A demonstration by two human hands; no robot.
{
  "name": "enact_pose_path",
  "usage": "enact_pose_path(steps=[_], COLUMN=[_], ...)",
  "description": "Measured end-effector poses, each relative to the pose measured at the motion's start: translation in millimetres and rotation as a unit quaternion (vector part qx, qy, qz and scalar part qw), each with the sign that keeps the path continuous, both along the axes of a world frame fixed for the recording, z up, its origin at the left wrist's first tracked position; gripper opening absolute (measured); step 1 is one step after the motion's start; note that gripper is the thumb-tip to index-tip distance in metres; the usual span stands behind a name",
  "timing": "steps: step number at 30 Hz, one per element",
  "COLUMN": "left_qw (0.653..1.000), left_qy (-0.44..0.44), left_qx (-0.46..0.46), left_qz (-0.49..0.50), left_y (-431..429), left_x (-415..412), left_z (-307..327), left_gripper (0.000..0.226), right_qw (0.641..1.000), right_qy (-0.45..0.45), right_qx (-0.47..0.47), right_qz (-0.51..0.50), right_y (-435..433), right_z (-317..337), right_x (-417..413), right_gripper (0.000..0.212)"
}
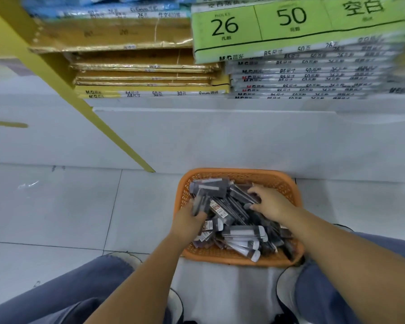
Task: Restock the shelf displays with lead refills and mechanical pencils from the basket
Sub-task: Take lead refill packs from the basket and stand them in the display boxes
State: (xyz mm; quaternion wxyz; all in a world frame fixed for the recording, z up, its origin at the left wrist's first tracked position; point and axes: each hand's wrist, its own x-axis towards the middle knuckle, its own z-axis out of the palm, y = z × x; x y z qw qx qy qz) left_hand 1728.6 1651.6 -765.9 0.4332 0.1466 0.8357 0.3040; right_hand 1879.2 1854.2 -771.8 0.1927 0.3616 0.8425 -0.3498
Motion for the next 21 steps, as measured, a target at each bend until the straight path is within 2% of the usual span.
enact_pose_path(steps=[2,8,12,14,21], left_qw=[0.998,0.976,0.98,0.979,0.946], left_qy=[-0.041,-0.152,-0.122,-0.119,-0.187], left_qx=[0.024,0.076,0.074,0.084,0.173], left_qz=[0.051,0.136,0.141,0.142,0.202], left_y=[-4,-16,-19,-19,1], left_x=[5,21,22,22,25], left_z=[7,23,28,32,68], left_gripper=[0.02,0.011,0.003,0.01,0.011], right_qw=[1.0,0.996,0.987,0.981,0.946], right_qy=[0.004,0.024,0.068,0.091,0.187], right_qx=[0.005,0.009,-0.002,-0.01,-0.056], right_qz=[-0.019,-0.082,-0.146,-0.171,-0.258], right_y=[-2,-10,-12,-12,-17], right_z=[-1,1,7,12,63], right_x=[6,15,17,20,18], right_gripper=[0.049,0.045,0.04,0.037,0.031])
